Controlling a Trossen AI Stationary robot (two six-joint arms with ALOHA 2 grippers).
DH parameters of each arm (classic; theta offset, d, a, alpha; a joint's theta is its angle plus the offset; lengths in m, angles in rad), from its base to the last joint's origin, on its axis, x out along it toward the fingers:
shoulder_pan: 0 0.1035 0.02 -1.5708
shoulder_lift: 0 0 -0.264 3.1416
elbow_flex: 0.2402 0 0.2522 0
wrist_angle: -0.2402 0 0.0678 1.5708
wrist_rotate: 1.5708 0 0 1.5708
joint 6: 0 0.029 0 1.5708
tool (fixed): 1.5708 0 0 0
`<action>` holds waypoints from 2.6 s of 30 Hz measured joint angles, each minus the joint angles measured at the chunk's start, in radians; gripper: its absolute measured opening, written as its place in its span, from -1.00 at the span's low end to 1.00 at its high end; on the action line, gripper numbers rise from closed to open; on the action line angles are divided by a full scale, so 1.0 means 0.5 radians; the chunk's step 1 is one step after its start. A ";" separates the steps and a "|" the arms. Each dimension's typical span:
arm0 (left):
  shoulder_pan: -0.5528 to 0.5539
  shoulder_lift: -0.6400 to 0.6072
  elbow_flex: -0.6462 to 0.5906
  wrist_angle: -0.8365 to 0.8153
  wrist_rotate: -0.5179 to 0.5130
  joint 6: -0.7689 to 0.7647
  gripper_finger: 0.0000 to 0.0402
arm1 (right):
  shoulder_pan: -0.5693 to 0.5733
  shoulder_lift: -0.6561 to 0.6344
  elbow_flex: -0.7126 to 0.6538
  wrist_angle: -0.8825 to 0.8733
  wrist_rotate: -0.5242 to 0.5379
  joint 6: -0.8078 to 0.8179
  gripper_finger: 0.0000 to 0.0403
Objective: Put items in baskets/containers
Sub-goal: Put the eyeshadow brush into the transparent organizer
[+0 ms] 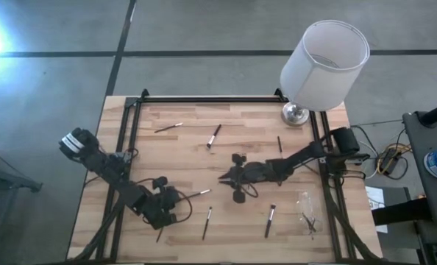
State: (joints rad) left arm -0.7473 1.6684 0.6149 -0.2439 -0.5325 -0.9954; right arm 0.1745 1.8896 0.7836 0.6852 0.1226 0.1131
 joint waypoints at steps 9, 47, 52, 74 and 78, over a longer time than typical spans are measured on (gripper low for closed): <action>-0.035 0.001 -0.097 0.210 -0.110 0.012 -1.00 | -0.009 0.302 0.400 -0.500 -0.070 -0.030 -0.25; 0.086 -0.457 -0.007 0.166 -0.023 0.218 -0.53 | 0.057 0.379 1.044 -1.466 -0.206 -0.243 -0.97; 0.152 -0.424 0.005 0.182 0.035 0.263 -0.49 | 0.075 0.372 1.106 -1.514 -0.199 -0.261 -0.96; 0.157 -0.418 0.004 0.188 0.028 0.274 -0.48 | 0.132 0.379 1.030 -1.694 -0.366 0.054 -0.45; 0.157 -0.418 0.004 0.188 0.026 0.274 -0.48 | 0.148 0.379 1.005 -1.683 -0.367 0.069 -0.51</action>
State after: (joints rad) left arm -0.6689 1.4593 0.6170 -0.1497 -0.5194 -0.8584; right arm 0.2487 2.0789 1.2863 -0.1562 -0.0608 0.1474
